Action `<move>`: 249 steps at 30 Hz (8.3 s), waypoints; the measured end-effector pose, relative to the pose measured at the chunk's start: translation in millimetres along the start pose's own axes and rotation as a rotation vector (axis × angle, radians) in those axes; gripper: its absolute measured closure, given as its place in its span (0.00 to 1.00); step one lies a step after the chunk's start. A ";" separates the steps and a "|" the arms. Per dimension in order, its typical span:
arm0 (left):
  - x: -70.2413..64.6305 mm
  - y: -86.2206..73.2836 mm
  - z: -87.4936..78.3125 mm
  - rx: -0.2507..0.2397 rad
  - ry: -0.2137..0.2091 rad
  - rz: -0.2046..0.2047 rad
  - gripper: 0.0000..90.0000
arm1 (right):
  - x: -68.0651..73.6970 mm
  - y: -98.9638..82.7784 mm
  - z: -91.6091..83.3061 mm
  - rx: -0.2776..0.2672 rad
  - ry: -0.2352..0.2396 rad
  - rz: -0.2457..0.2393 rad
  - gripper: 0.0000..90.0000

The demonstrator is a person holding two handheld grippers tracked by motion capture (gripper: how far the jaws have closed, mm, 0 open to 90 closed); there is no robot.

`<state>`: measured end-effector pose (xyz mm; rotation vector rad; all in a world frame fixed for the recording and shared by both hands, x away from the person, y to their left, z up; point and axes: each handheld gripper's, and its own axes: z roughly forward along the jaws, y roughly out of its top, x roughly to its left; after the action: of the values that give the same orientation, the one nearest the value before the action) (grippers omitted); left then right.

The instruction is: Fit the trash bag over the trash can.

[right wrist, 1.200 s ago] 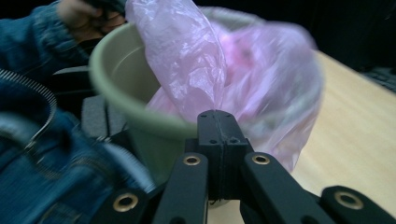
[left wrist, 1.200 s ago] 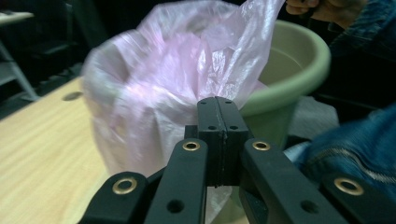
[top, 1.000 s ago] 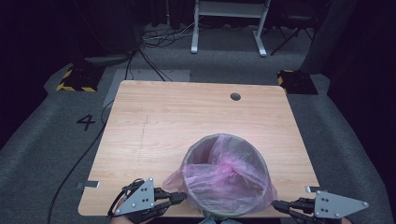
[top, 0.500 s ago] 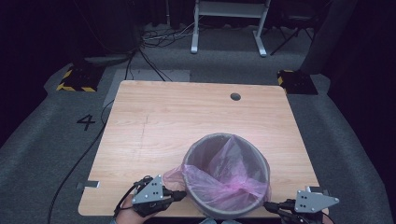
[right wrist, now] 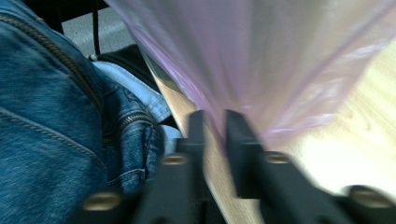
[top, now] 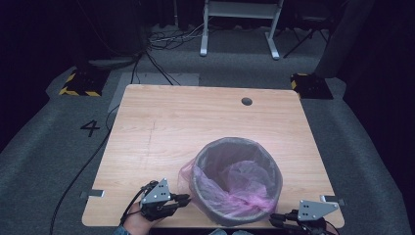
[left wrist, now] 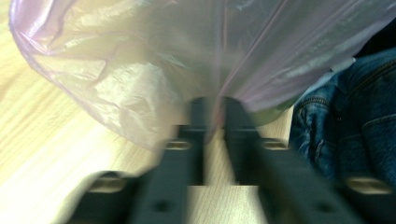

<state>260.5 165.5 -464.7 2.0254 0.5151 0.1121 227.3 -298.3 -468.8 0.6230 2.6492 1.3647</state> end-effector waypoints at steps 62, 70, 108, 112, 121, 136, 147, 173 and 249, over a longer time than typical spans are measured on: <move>43.7 23.1 23.6 0.133 0.422 -0.063 1.00 | -94.5 18.9 25.2 0.101 -0.203 0.215 1.00; 34.2 25.6 2.5 -0.026 0.265 -0.075 0.57 | -92.0 4.9 3.4 0.071 -0.199 0.217 0.77; 34.6 26.0 44.1 0.235 0.173 0.038 1.00 | -84.6 25.6 48.7 0.194 -0.072 0.100 0.99; 42.5 26.2 16.1 0.074 0.108 -0.028 0.53 | -78.4 25.8 33.2 0.130 -0.098 0.069 0.56; 25.3 51.0 14.7 -0.055 0.011 0.054 0.36 | -49.8 56.4 7.5 -0.072 -0.023 -0.041 0.49; 16.7 42.1 48.7 0.088 0.017 0.102 1.00 | -52.3 47.2 31.7 0.043 -0.077 -0.013 0.98; -17.2 52.4 22.1 -0.065 -0.091 0.075 0.34 | -48.2 35.8 46.7 0.114 -0.094 0.015 0.99; -20.1 44.0 43.3 0.017 0.111 -0.011 0.43 | -36.9 39.5 -6.5 -0.097 -0.115 0.068 0.54; 45.8 33.1 79.7 0.178 0.322 -0.105 0.63 | -83.7 37.5 18.0 0.006 -0.174 0.141 0.69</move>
<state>335.4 105.2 -481.9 2.1600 0.8577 0.3428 320.1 -298.6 -457.8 0.9008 2.5142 1.2721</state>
